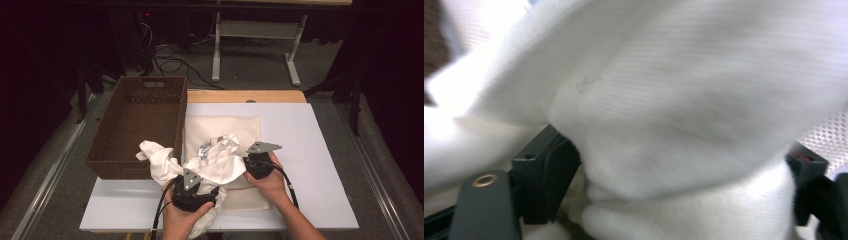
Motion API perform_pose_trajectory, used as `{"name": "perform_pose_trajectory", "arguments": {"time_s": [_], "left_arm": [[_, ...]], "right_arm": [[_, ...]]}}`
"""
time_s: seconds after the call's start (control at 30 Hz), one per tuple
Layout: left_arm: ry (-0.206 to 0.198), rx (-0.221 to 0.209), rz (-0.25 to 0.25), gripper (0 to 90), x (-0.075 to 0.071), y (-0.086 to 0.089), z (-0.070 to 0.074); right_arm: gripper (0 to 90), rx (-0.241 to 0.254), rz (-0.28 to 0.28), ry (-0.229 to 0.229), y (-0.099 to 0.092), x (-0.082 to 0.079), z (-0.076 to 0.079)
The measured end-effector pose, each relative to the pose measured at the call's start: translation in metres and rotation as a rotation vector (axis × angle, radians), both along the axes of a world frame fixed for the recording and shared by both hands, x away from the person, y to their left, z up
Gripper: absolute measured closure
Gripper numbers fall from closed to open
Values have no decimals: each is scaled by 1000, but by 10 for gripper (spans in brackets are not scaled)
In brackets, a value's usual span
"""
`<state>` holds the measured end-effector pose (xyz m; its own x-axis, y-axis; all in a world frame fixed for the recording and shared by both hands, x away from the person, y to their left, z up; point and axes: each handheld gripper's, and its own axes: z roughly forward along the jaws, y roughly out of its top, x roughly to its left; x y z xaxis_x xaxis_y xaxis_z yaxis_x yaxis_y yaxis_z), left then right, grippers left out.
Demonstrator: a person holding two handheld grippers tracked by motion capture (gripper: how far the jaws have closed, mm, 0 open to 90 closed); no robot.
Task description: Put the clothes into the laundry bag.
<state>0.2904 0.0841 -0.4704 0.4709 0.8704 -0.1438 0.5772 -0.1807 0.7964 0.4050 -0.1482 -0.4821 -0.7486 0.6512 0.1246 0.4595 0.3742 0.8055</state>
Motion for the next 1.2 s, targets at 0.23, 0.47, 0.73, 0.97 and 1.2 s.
{"name": "perform_pose_trajectory", "arguments": {"time_s": [0.23,0.47,0.73,0.97,1.2], "left_arm": [[-54,-56,25,112,-20,29,27],[-122,-161,143,32,-31,69,37],[-11,-83,311,347,-12,79,19],[1,-52,92,801,-20,41,5],[80,-106,-25,793,-18,15,-17]], "right_arm": [[884,-4,0,1,1,0,-1],[883,-19,8,2,2,-1,-2],[883,-8,18,-2,2,-2,-2],[883,-2,22,-5,2,-2,-1],[883,-4,21,-8,1,-3,0]]}}
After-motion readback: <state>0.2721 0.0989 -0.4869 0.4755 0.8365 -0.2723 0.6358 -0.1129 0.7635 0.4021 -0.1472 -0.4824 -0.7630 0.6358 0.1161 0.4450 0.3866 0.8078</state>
